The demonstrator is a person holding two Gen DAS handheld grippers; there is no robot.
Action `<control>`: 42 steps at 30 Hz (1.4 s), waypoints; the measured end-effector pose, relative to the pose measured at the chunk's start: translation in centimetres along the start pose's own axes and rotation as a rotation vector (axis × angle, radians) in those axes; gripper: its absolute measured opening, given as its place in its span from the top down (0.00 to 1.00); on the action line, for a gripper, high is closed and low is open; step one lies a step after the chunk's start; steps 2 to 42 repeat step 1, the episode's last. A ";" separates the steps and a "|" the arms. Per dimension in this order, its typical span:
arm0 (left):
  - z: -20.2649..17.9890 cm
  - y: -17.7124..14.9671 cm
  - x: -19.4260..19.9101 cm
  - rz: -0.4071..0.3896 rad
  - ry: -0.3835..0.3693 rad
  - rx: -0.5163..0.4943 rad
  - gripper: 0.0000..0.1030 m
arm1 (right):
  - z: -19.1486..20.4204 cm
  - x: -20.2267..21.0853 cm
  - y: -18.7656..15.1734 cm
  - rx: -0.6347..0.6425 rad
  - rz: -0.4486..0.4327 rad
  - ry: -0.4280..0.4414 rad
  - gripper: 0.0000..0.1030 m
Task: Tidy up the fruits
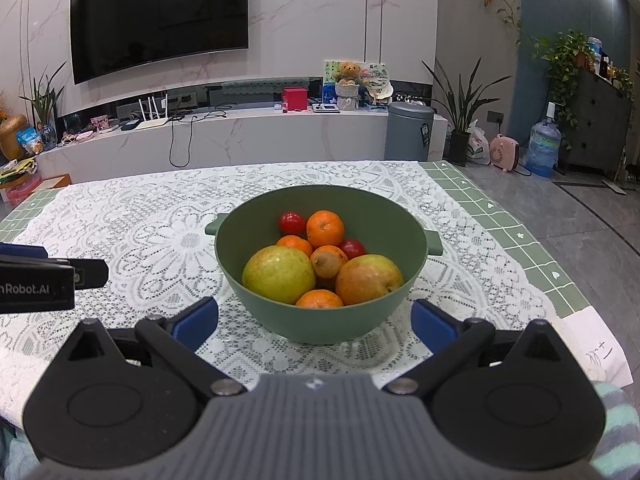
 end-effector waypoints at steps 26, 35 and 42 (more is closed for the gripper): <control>0.0 0.0 0.0 0.001 0.002 0.001 0.12 | 0.0 0.0 0.0 0.000 0.001 0.001 0.04; 0.0 0.0 0.0 0.001 0.002 0.001 0.12 | 0.0 0.0 0.0 0.000 0.001 0.001 0.04; 0.0 0.0 0.0 0.001 0.002 0.001 0.12 | 0.0 0.0 0.0 0.000 0.001 0.001 0.04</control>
Point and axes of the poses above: each gripper's, at about its wrist camera, not at the fingertips, and x roughly against the way its jaws point, z to its left, y to its top, the point moved 6 cm from there along -x, roughly the way its jaws point, and after that the axes turned 6 degrees about -x, right-handed, at the moved point
